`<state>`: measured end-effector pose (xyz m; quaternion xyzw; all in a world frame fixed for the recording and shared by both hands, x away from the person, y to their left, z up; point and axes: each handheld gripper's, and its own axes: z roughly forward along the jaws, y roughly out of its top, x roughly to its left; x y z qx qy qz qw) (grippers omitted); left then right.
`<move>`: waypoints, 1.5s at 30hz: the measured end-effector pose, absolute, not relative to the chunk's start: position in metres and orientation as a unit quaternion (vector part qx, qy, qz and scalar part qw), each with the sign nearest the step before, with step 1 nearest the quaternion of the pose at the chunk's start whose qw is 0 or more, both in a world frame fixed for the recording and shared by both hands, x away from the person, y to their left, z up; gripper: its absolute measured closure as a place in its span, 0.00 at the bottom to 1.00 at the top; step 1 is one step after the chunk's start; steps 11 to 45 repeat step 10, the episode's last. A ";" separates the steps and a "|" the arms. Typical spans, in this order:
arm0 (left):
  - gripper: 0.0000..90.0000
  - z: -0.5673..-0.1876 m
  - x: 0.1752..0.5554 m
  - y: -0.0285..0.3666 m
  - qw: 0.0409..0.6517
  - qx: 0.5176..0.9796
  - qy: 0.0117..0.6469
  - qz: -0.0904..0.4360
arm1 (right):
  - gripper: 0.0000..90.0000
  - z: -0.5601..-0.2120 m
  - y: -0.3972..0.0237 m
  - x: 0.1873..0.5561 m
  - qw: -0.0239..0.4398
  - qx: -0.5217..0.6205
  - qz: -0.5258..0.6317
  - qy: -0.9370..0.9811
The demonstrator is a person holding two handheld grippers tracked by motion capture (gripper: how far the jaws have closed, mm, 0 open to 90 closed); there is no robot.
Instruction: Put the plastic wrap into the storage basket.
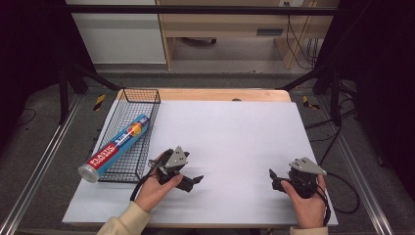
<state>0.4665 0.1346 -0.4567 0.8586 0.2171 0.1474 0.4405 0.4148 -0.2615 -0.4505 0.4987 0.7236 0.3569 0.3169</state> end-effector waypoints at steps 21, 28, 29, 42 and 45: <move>0.05 -0.464 0.455 0.151 0.450 0.851 0.213 0.165 | 0.11 -0.461 -0.266 0.420 0.296 0.513 0.370 0.716; 0.05 -0.464 0.455 0.151 0.450 0.851 0.213 0.165 | 0.11 -0.461 -0.266 0.420 0.296 0.513 0.370 0.716; 0.05 -0.464 0.455 0.151 0.450 0.851 0.213 0.165 | 0.11 -0.461 -0.266 0.420 0.296 0.513 0.370 0.716; 0.05 -0.464 0.455 0.151 0.450 0.851 0.213 0.165 | 0.11 -0.461 -0.266 0.420 0.296 0.513 0.370 0.716; 0.05 -0.464 0.455 0.151 0.450 0.851 0.213 0.165 | 0.11 -0.461 -0.266 0.420 0.296 0.513 0.370 0.716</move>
